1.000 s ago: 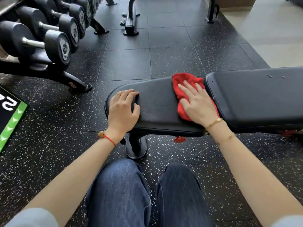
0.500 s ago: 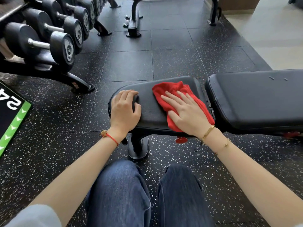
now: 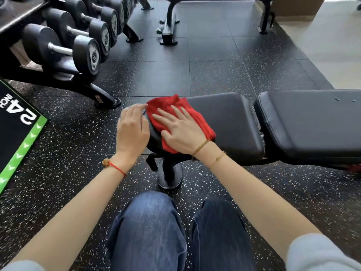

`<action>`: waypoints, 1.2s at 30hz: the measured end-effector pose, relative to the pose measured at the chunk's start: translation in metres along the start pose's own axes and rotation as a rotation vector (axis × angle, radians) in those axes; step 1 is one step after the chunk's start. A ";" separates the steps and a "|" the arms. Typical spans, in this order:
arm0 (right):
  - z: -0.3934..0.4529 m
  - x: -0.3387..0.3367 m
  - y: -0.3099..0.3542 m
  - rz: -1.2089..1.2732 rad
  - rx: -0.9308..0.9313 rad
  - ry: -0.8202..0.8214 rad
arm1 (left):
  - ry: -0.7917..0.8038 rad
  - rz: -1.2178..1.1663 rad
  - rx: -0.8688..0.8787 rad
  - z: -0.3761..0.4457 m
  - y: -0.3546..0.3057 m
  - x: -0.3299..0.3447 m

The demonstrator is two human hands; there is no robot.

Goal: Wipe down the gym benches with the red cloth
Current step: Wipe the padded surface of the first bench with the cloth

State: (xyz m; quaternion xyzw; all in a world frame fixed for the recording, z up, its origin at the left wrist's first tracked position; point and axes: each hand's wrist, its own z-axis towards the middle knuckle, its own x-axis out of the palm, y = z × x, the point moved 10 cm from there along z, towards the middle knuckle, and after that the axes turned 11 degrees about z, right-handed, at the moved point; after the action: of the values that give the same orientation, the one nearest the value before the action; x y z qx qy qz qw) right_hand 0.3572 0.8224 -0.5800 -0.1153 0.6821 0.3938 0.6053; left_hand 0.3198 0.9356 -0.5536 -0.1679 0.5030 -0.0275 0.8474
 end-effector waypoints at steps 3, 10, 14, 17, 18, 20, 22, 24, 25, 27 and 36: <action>-0.027 -0.001 -0.002 0.006 -0.019 -0.023 | 0.011 0.001 0.016 0.004 -0.004 0.003; -0.048 -0.044 -0.097 0.002 0.257 -0.162 | 0.089 0.012 0.085 0.007 -0.040 0.031; -0.004 -0.049 -0.112 0.015 0.351 -0.145 | 0.114 0.015 0.111 0.007 -0.058 0.042; -0.005 -0.038 -0.090 0.027 0.262 -0.099 | 0.124 0.032 0.096 0.005 -0.067 0.048; -0.016 -0.035 -0.082 0.025 0.216 -0.099 | 0.123 0.048 0.089 0.005 -0.067 0.049; -0.046 -0.035 -0.072 0.008 0.151 -0.123 | 0.121 0.066 0.081 0.004 -0.067 0.051; -0.071 -0.039 -0.077 0.010 0.141 -0.150 | 0.115 0.070 0.088 0.004 -0.066 0.050; -0.084 -0.048 -0.094 0.022 0.174 -0.170 | 0.113 0.071 0.093 0.003 -0.067 0.049; -0.085 -0.052 -0.105 0.022 0.197 -0.176 | 0.110 0.069 0.091 0.002 -0.067 0.049; -0.075 -0.060 -0.127 0.014 0.248 -0.176 | 0.102 0.063 0.085 0.001 -0.068 0.047; -0.026 -0.056 -0.121 0.015 0.286 -0.123 | 0.080 0.057 0.055 0.002 -0.066 0.043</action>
State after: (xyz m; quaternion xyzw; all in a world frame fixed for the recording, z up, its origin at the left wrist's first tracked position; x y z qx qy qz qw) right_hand 0.4280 0.7068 -0.5776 0.0015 0.6937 0.3034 0.6533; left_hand 0.3509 0.8641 -0.5686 -0.1287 0.5401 -0.0239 0.8314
